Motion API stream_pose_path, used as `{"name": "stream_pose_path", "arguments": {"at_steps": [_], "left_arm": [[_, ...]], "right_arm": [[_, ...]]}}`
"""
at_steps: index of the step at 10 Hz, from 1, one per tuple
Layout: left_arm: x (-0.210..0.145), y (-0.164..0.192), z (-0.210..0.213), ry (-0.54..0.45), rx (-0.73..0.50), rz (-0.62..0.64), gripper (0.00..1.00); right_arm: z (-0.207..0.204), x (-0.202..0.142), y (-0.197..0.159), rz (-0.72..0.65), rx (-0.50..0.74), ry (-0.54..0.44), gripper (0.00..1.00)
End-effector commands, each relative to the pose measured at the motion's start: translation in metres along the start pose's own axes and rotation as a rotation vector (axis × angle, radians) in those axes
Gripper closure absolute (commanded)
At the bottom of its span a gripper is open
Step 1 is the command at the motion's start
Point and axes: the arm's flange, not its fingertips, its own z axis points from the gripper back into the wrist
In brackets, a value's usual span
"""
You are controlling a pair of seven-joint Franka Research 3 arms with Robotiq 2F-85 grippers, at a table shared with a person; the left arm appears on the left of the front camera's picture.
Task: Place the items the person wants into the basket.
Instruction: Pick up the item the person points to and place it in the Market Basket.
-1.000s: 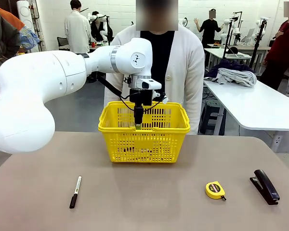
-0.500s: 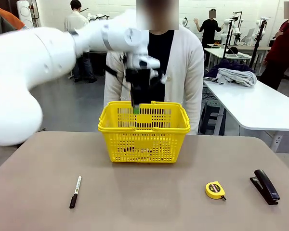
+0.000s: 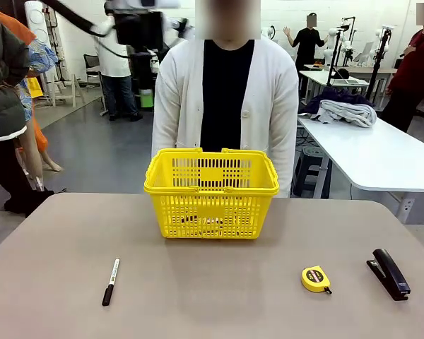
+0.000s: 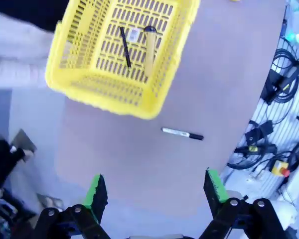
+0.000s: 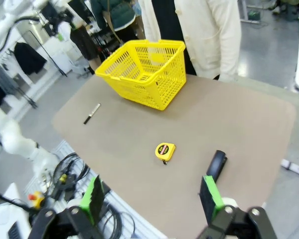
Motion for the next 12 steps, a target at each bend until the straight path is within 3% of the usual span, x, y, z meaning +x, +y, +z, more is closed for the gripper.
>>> {"name": "stream_pose_path", "arguments": {"at_steps": [1,3,6,9,12], "left_arm": [[-0.106,-0.059,-0.067,-0.075,0.012,0.057,0.00],[-0.150,-0.066,-0.068,-0.109,0.006,0.132,0.00],[-0.184,-0.064,-0.075,-0.135,-0.028,0.191,0.00],[-0.172,-0.061,-0.083,-0.146,-0.060,0.204,0.00],[-0.185,-0.064,-0.082,-0.129,-0.052,0.189,0.00]], "right_arm": [[-0.002,0.001,0.000,0.012,0.020,-0.017,0.00],[-0.002,0.001,0.000,0.012,0.020,-0.017,0.00],[-0.002,0.001,0.000,0.012,0.020,-0.017,0.00],[-0.002,0.001,0.000,0.012,0.020,-0.017,0.00],[-0.002,0.001,0.000,0.012,0.020,-0.017,0.00]]}}
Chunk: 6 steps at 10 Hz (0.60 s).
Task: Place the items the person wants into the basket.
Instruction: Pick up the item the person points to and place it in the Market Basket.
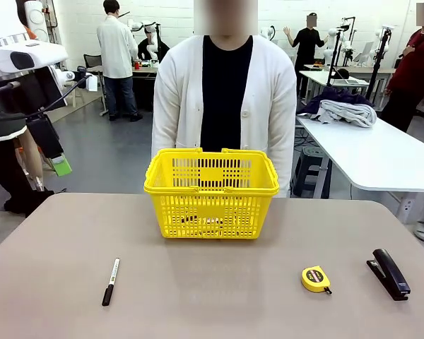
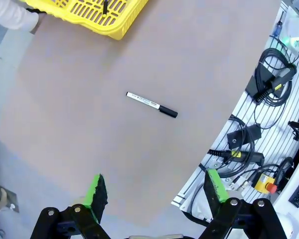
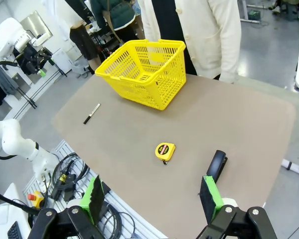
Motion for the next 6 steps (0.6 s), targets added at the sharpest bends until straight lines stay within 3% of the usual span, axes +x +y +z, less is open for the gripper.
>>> {"name": "stream_pose_path", "arguments": {"at_steps": [1,6], "left_arm": [[-0.0037,-0.0001,0.0022,0.003,0.006,-0.001,0.00],[-0.0019,0.0015,0.0010,0.000,0.002,0.002,0.00]], "right_arm": [[-0.0022,0.0008,-0.0003,0.012,0.020,-0.017,0.00],[-0.0022,0.0008,-0.0003,0.012,0.020,-0.017,0.00]]}}
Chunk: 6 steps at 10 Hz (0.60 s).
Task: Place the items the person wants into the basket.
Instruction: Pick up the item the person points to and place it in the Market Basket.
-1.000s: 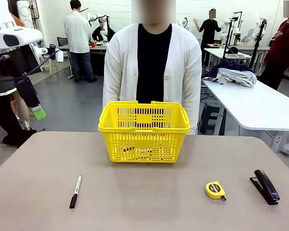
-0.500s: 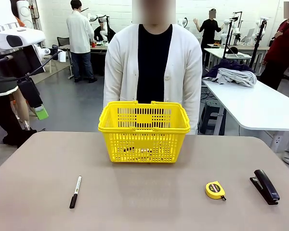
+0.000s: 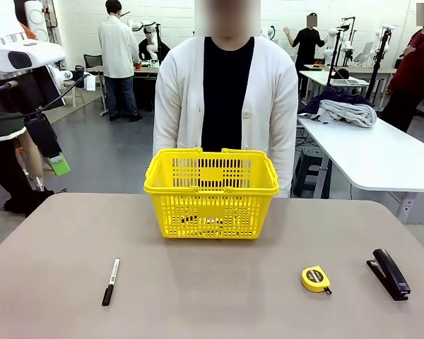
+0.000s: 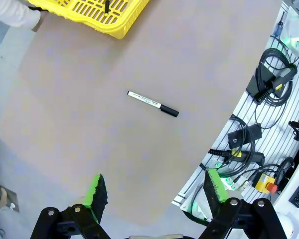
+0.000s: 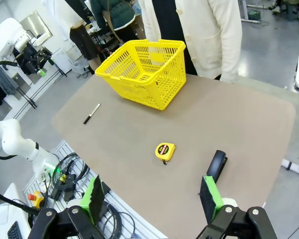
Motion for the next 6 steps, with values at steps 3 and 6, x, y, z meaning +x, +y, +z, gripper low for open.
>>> {"name": "stream_pose_path", "arguments": {"at_steps": [3,6], "left_arm": [[-0.092,0.040,0.046,-0.342,-0.144,-0.081,0.00],[-0.163,0.059,0.064,-0.514,-0.146,-0.201,0.00]], "right_arm": [[-0.002,0.001,0.000,0.012,0.020,-0.017,0.00],[-0.002,0.001,0.000,0.012,0.020,-0.017,0.00]]}}
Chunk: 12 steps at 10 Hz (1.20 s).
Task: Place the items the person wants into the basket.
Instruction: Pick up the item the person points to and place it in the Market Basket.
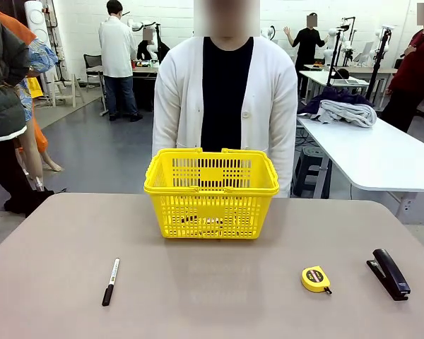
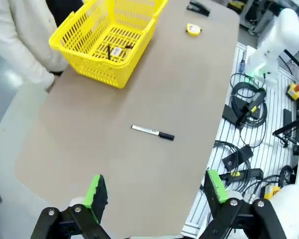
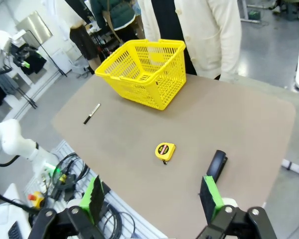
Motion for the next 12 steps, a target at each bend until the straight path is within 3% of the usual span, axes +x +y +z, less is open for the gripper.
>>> {"name": "stream_pose_path", "arguments": {"at_steps": [1,3,6,9,12], "left_arm": [[-0.026,0.005,0.001,-0.052,-0.050,-0.077,0.00],[-0.053,0.005,0.004,-0.114,-0.032,-0.120,0.00],[-0.085,0.010,-0.007,-0.165,-0.036,-0.073,0.00],[-0.098,0.012,-0.012,-0.209,-0.047,-0.044,0.00],[-0.095,0.013,-0.010,-0.181,-0.045,-0.032,0.00]], "right_arm": [[-0.002,0.001,0.000,0.013,0.020,-0.017,0.00],[-0.002,0.001,0.000,0.013,0.020,-0.017,0.00],[-0.002,0.001,0.000,0.013,0.020,-0.017,0.00],[-0.002,0.001,0.000,0.013,0.020,-0.017,0.00],[-0.002,0.001,0.000,0.013,0.020,-0.017,0.00]]}}
